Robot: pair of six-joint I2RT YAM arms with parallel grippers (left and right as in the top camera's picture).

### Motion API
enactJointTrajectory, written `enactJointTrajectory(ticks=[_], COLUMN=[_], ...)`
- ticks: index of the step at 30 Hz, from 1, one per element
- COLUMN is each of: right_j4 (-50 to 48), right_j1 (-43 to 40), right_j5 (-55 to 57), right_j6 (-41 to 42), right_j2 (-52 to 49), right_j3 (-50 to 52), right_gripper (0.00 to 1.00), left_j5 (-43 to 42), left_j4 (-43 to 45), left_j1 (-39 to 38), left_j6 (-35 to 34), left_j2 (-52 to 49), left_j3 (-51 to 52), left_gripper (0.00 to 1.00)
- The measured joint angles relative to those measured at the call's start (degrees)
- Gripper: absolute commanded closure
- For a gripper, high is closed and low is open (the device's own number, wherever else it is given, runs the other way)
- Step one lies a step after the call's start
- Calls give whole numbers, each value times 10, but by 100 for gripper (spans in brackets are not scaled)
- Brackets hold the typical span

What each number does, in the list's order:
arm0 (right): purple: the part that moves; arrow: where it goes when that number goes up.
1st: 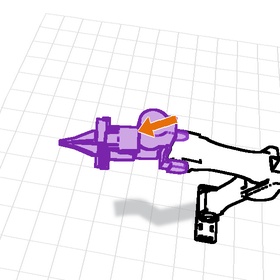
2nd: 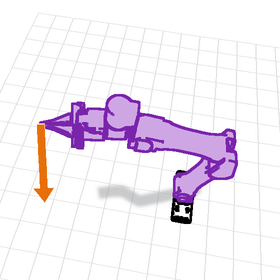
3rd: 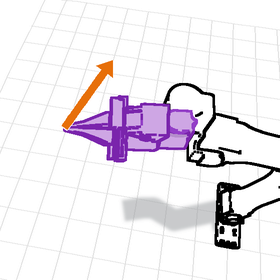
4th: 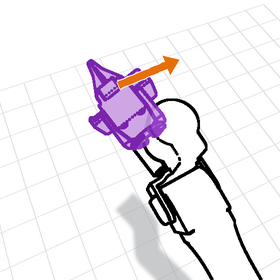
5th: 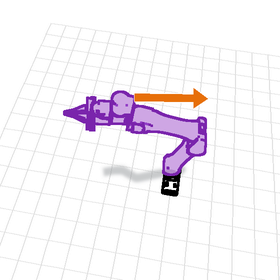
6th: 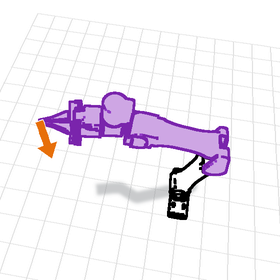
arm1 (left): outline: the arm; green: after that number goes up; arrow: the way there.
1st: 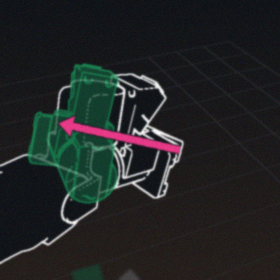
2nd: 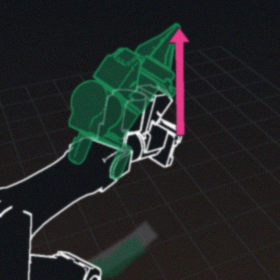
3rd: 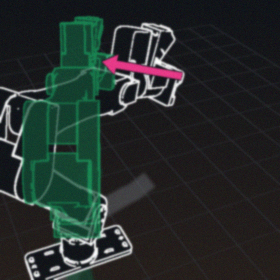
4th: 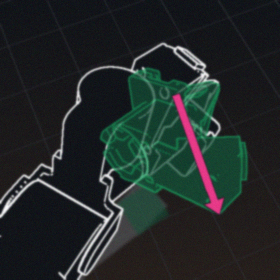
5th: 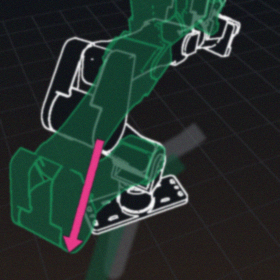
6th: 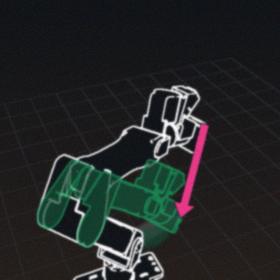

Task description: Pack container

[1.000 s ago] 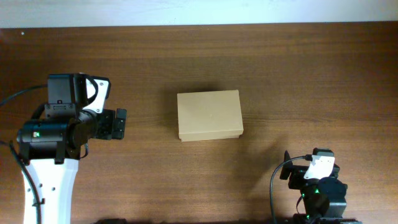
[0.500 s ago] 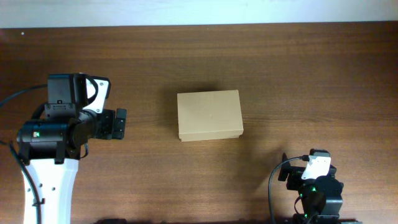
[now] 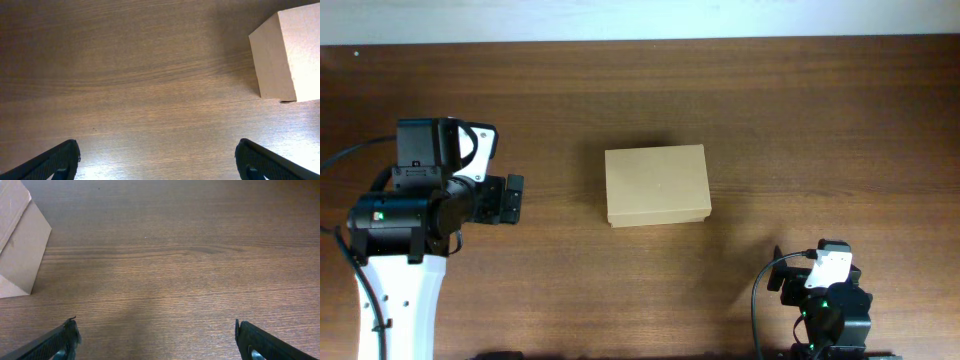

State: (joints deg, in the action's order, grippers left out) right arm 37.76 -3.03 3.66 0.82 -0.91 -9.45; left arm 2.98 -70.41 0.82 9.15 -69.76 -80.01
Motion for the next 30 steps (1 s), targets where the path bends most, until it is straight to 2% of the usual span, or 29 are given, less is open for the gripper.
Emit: enactJointTrajectory(ticks=[11, 16, 25, 29, 30], right_j4=[0, 0, -1, -1, -1], right_j1=[0, 0, 0, 0, 0], right_j5=[0, 0, 0, 0, 0], right_j6=[0, 0, 0, 0, 0], right_j2=[0, 0, 1, 1, 1], right_j3=[0, 0, 0, 0, 0], right_gripper=[1, 1, 1, 1, 1], left_j5=[0, 15, 5, 2, 2], left_j4=[2, 70, 468, 622, 636], left_j1=[0, 0, 0, 0, 0], left_j6=[0, 11, 17, 17, 17], left_j2=[7, 108, 383, 464, 475], left_j3=[4, 85, 383, 520, 537], left_gripper=[1, 1, 1, 1, 1])
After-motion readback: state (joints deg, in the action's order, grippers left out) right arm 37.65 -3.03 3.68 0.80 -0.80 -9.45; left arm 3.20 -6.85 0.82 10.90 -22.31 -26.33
